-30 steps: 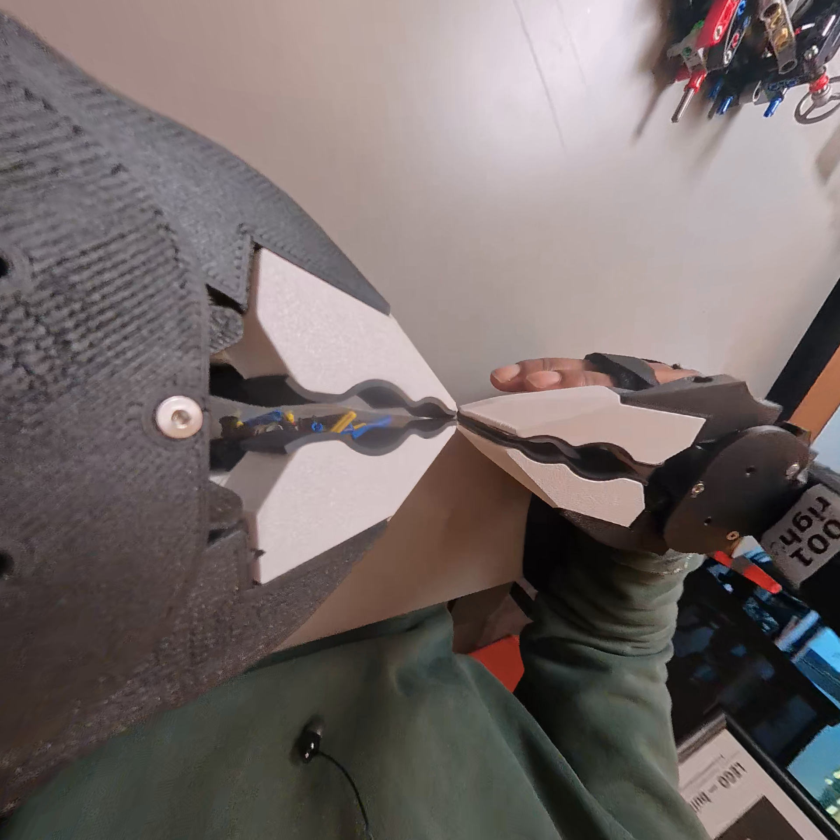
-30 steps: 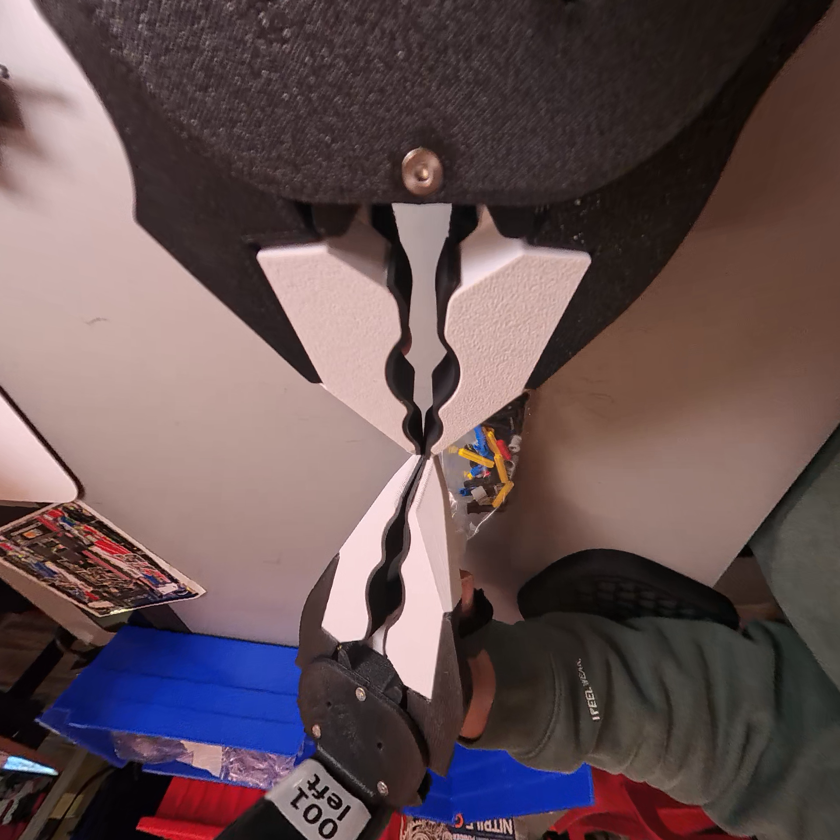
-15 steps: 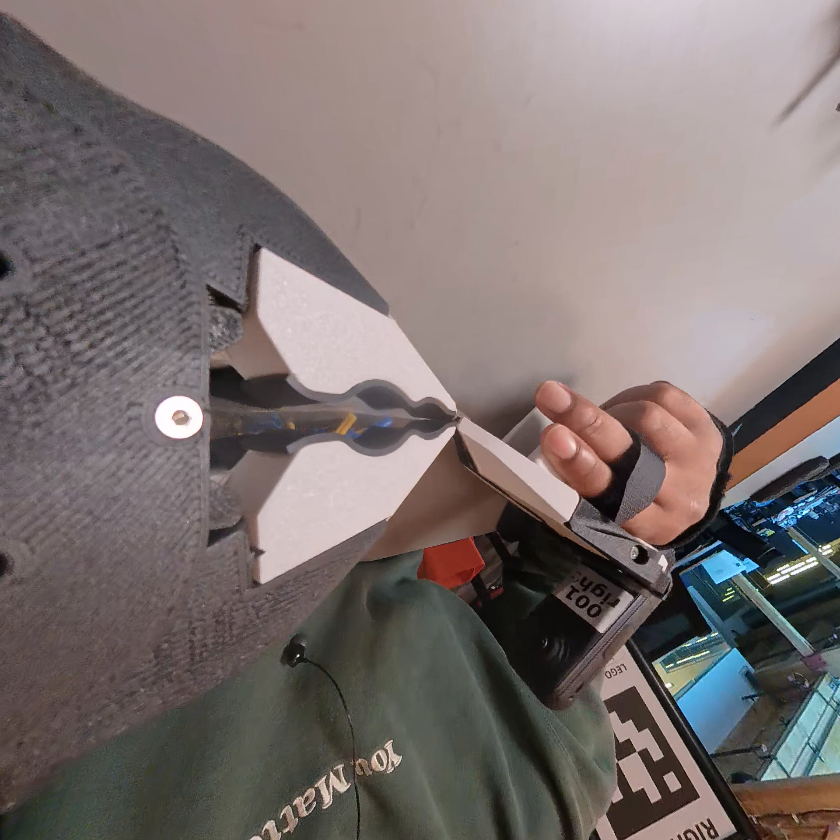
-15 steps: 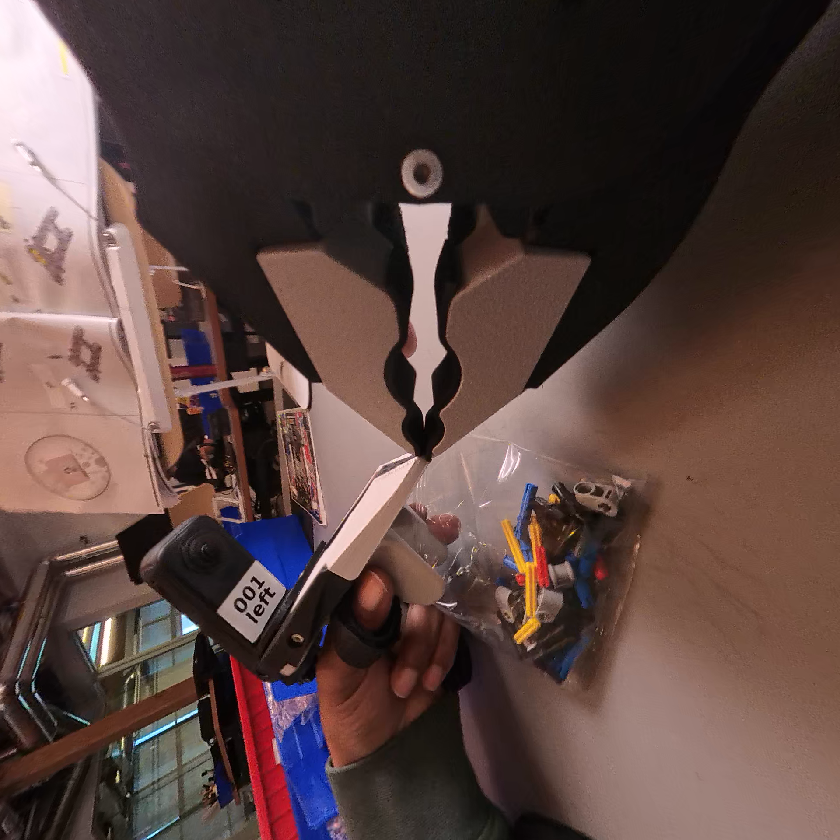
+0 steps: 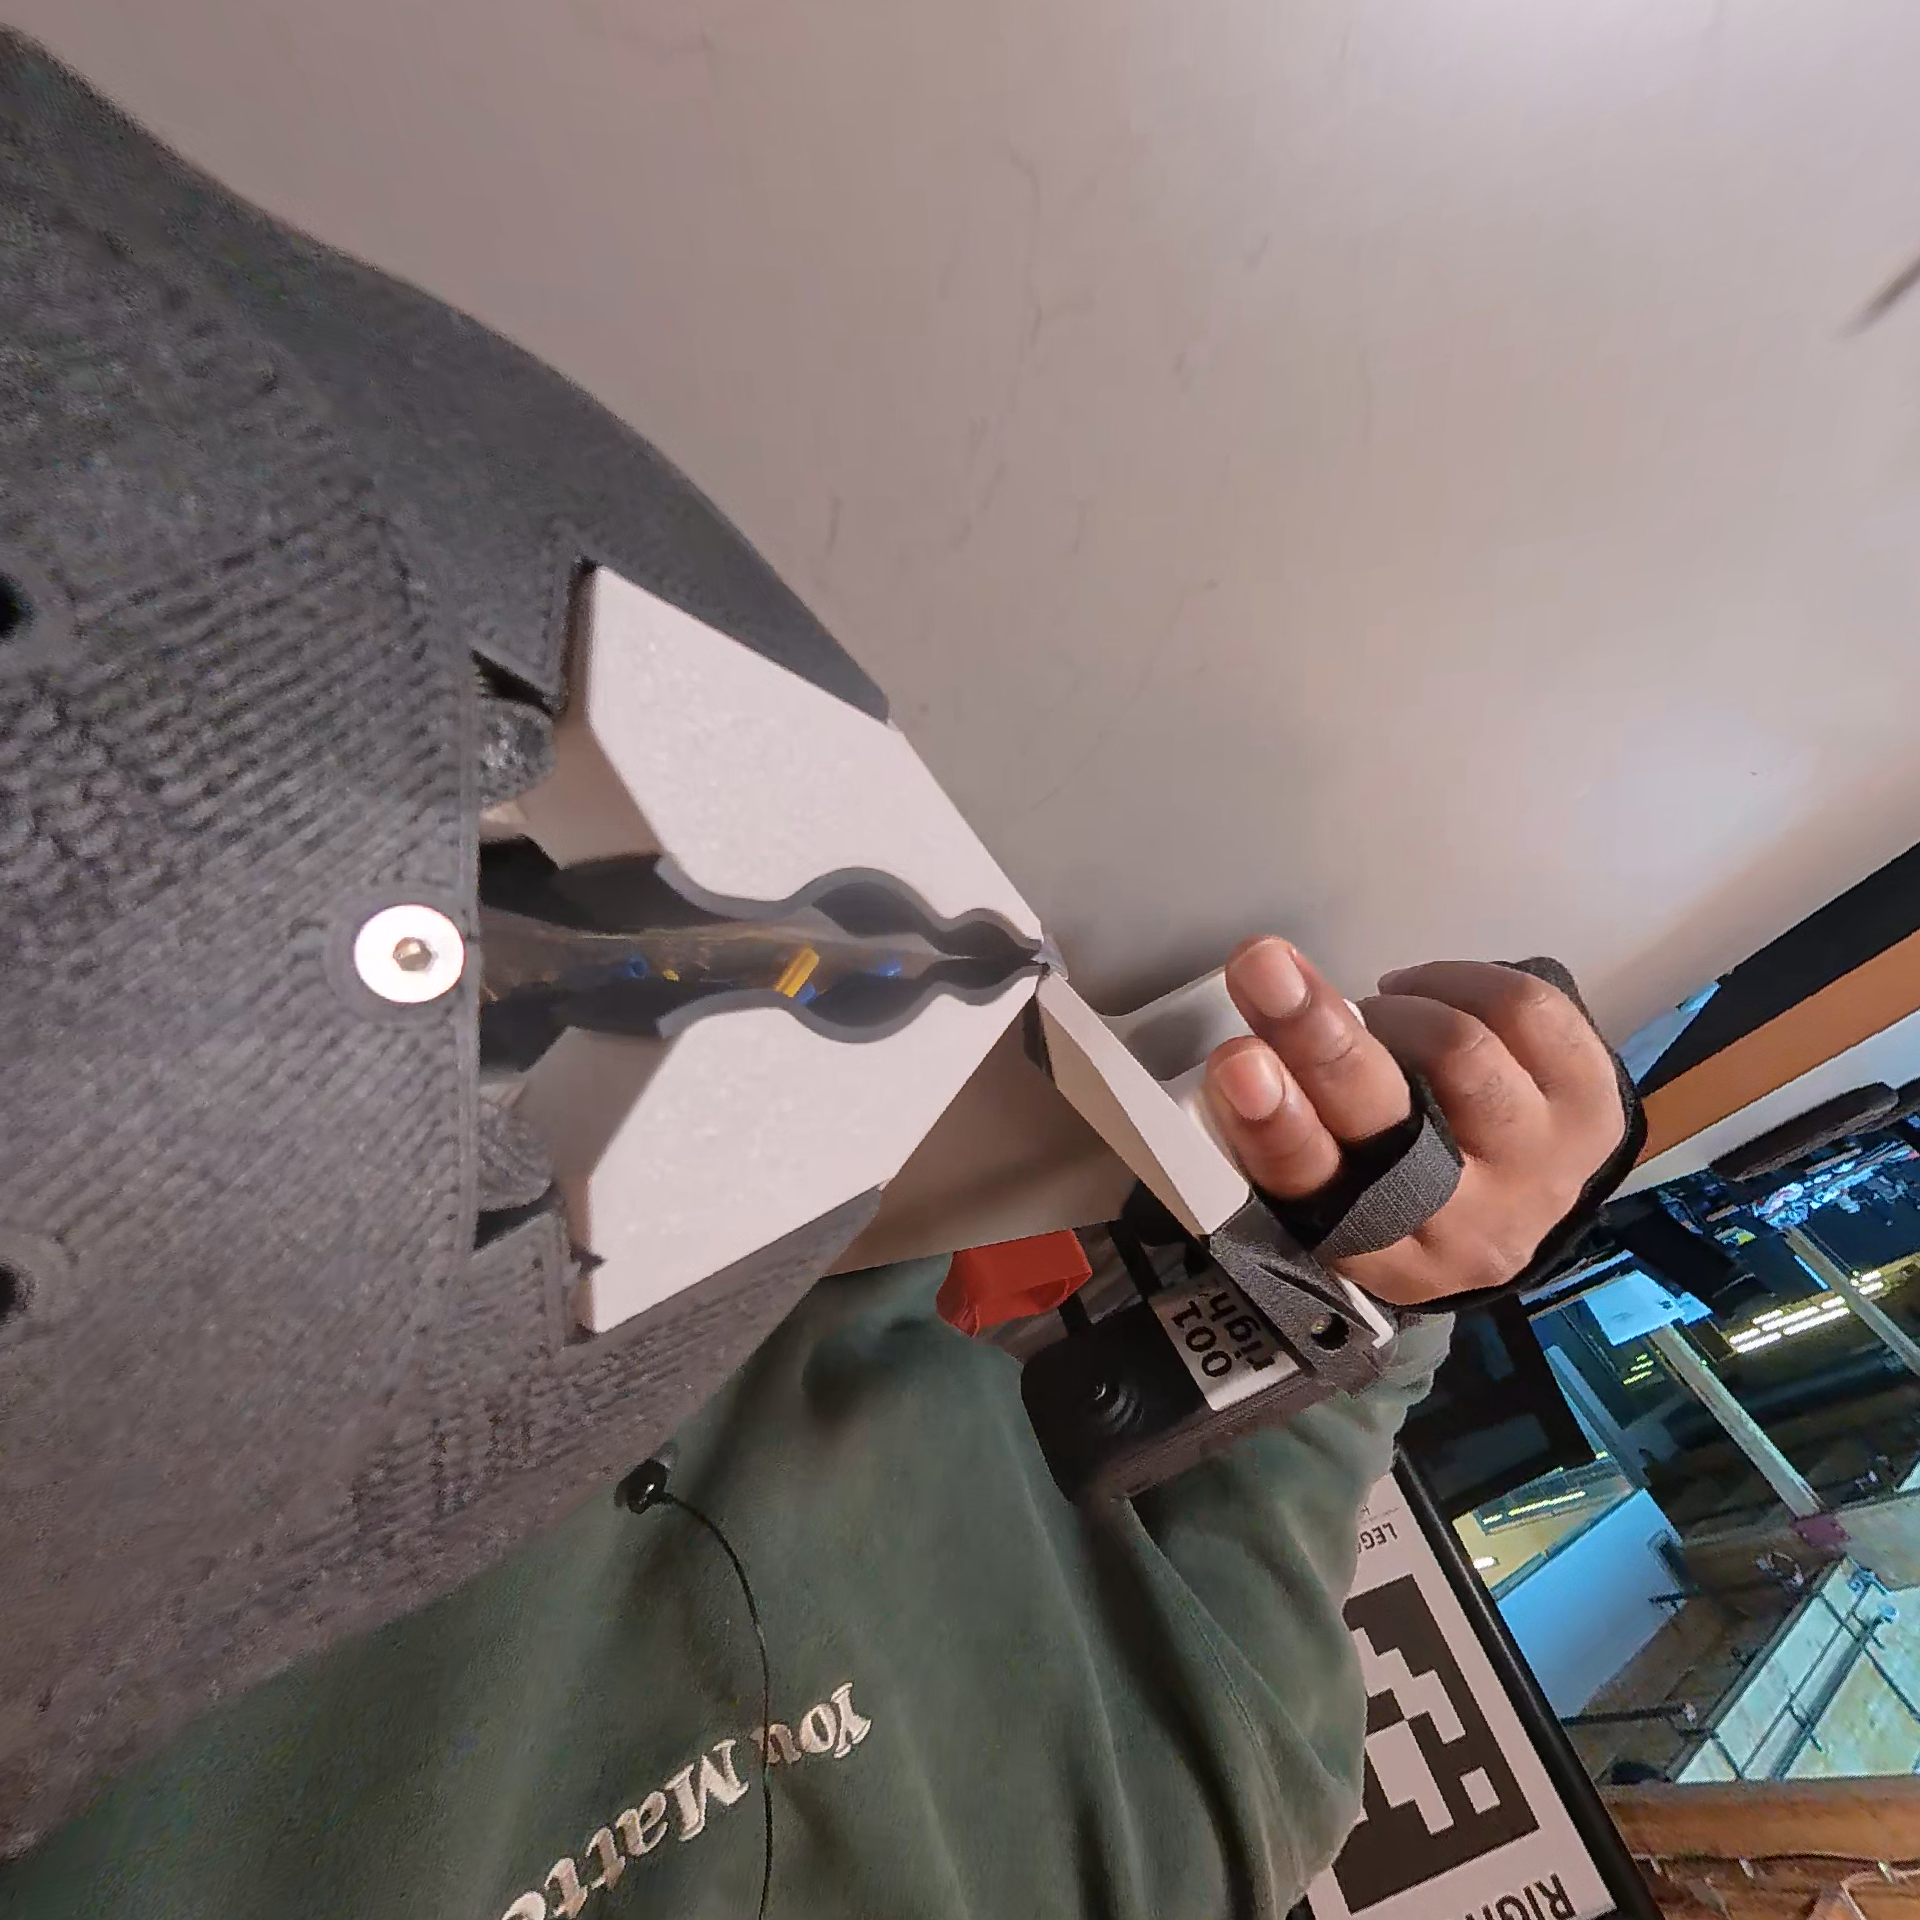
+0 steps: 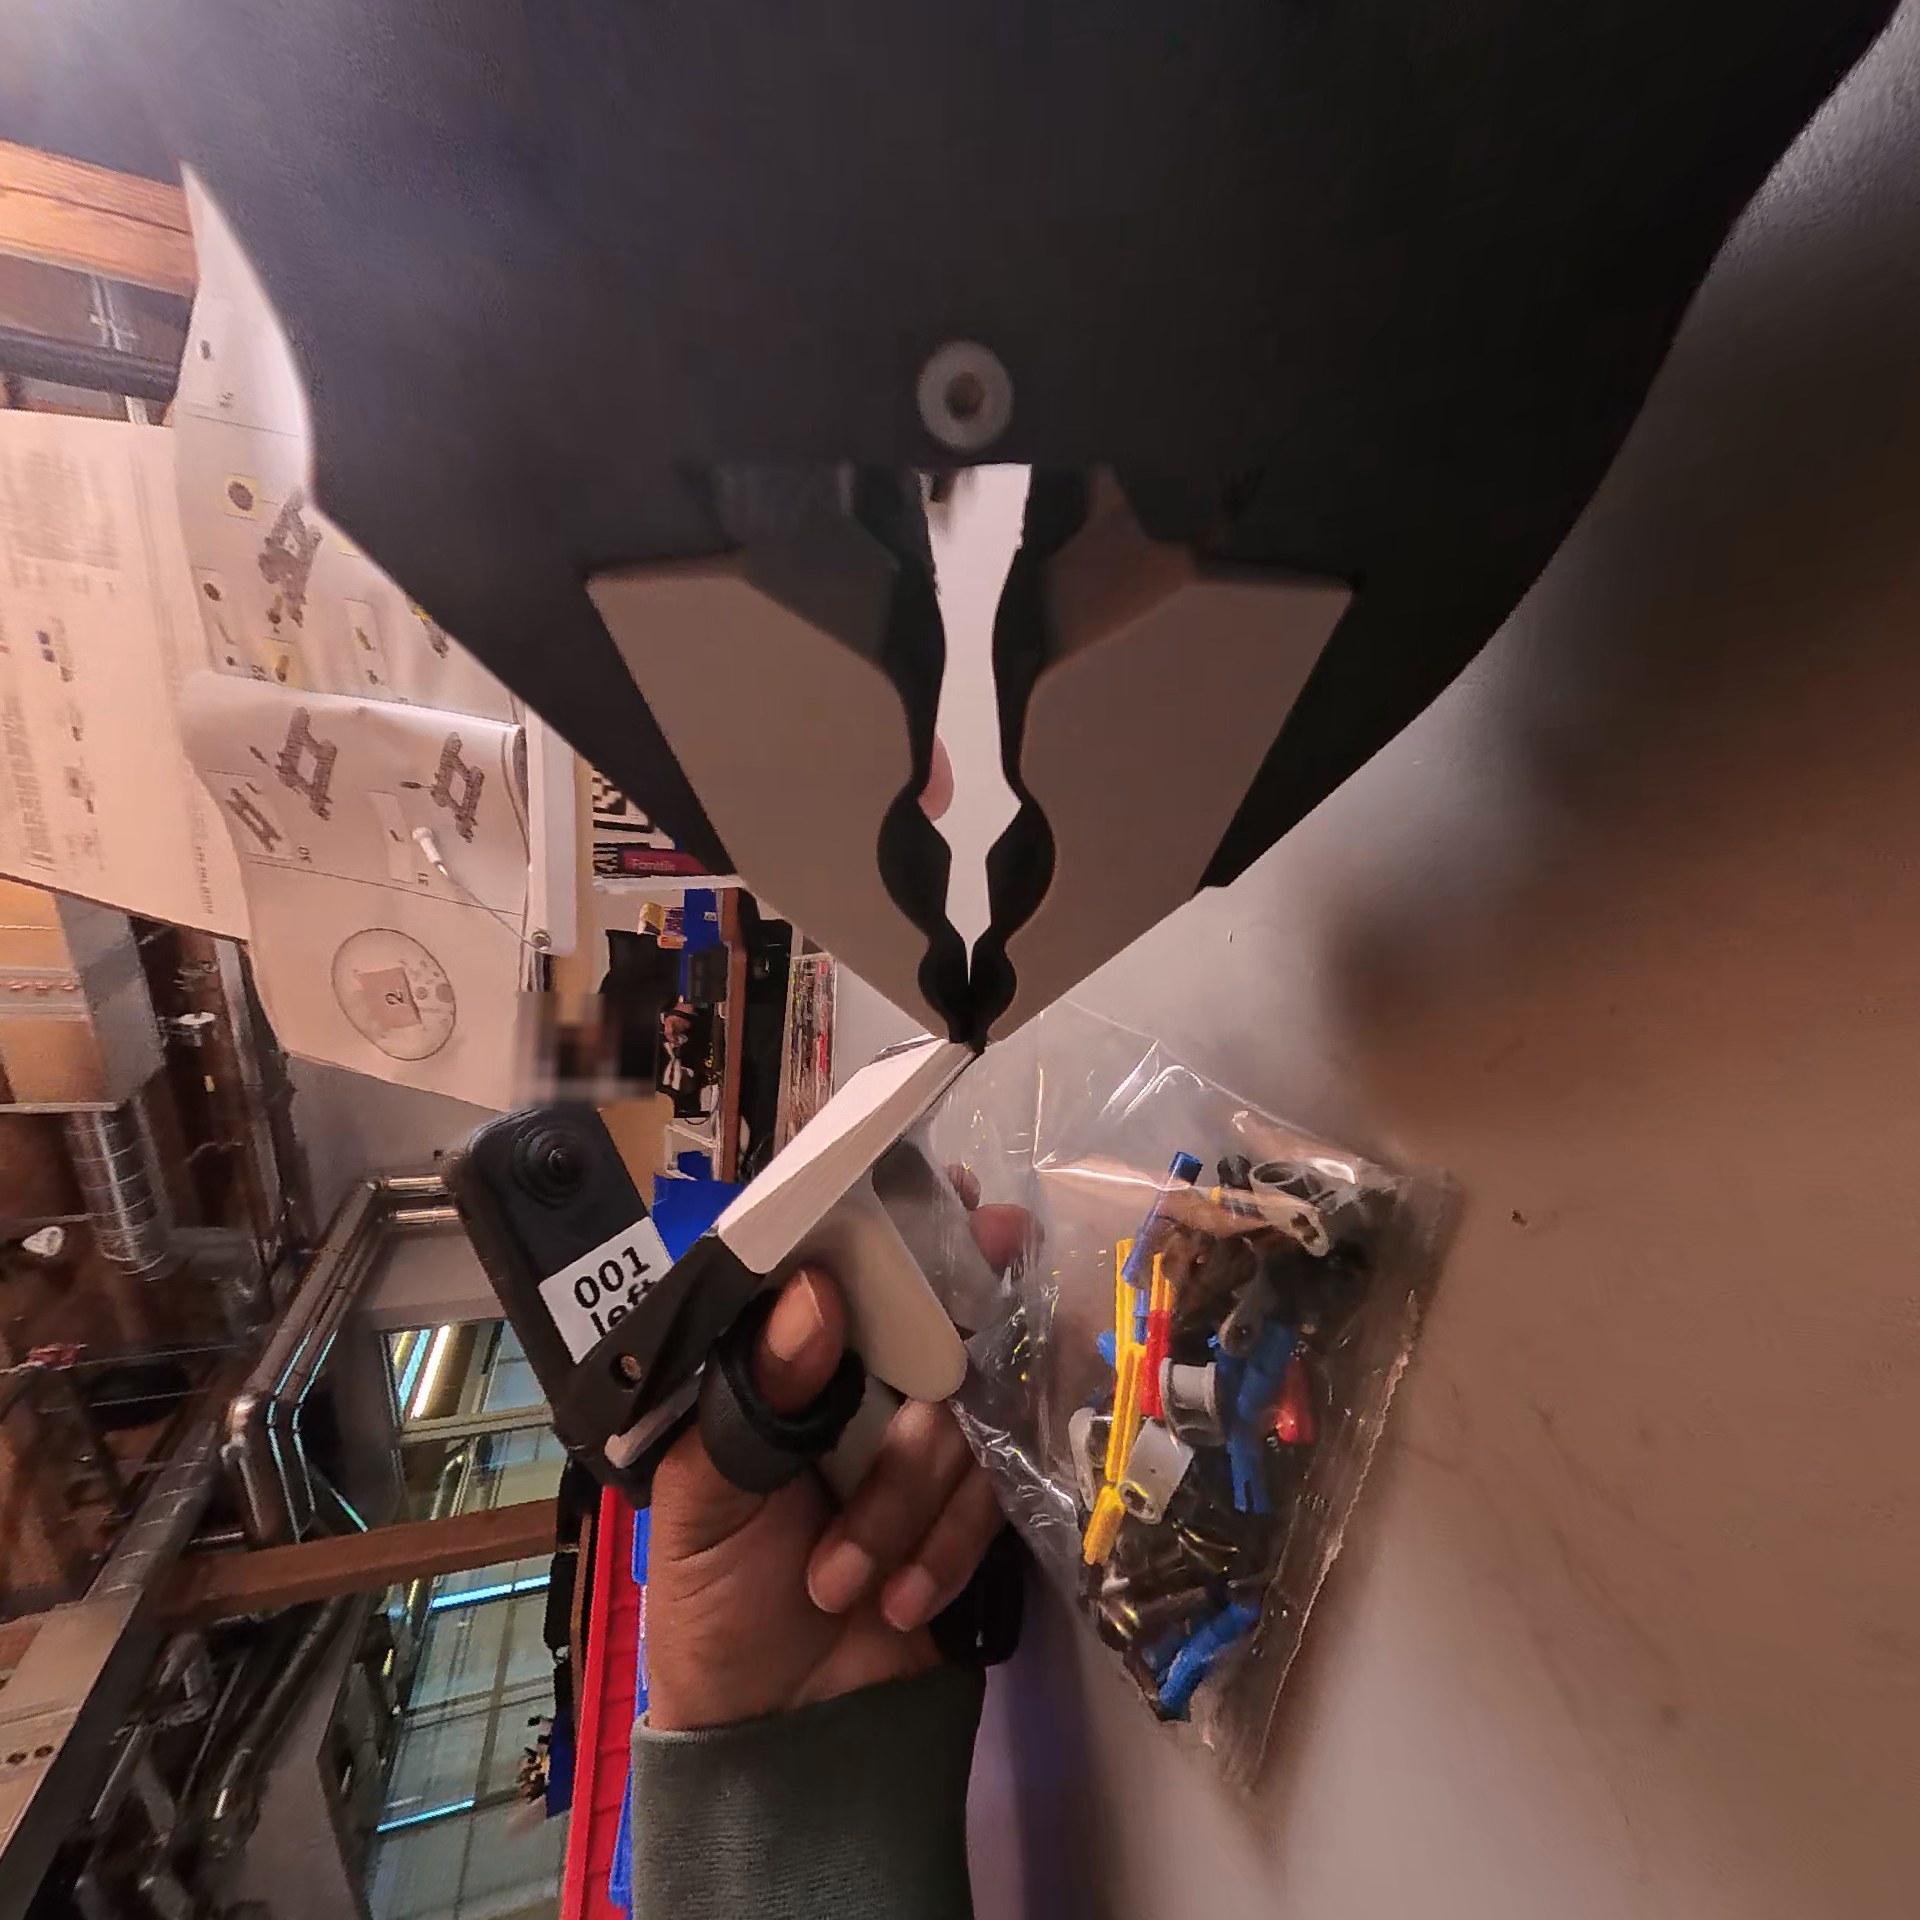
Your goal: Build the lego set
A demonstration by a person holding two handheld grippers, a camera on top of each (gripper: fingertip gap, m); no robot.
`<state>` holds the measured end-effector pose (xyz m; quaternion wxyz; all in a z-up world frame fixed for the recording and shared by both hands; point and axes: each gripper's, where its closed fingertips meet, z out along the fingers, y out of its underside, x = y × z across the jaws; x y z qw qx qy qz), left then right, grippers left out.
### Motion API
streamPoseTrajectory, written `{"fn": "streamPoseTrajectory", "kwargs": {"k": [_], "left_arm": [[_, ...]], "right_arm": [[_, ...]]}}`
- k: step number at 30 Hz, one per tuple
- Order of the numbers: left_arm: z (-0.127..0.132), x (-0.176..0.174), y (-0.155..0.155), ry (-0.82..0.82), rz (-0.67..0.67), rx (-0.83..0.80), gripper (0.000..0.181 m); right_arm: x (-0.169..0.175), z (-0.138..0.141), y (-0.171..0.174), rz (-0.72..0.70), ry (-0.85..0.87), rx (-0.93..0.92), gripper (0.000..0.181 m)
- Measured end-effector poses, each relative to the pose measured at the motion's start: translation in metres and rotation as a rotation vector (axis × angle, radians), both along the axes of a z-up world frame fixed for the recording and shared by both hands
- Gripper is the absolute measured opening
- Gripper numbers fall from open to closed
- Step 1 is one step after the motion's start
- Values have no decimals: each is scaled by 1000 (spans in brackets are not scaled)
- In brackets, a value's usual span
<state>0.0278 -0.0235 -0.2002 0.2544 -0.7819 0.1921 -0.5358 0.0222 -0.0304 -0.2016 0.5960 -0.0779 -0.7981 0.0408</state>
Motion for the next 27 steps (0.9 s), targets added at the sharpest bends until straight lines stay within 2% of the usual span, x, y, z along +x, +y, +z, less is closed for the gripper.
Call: {"fn": "streamPoseTrajectory", "kwargs": {"k": [1, 12, 15, 17, 21, 23, 27], "left_arm": [[0, 0, 0, 1, 0, -3, 0], [-1, 0, 4, -13, 28, -38, 0], [8, 0, 5, -32, 36, 22, 0], [10, 1, 3, 30, 24, 77, 0], [11, 5, -2, 114, -4, 151, 0], [11, 8, -4, 154, -17, 185, 0], [12, 13, -6, 213, -36, 239, 0]], "right_arm": [[0, 0, 0, -1, 7, 9, 0], [0, 0, 3, -20, 57, 33, 0], [-1, 10, 6, -71, 48, -253, 0], [0, 13, 5, -79, -8, -488, 0], [5, 17, 4, -63, -122, -834, 6], [9, 17, 4, -56, -175, -924, 11], [13, 14, 3, -48, -221, -940, 8]]}}
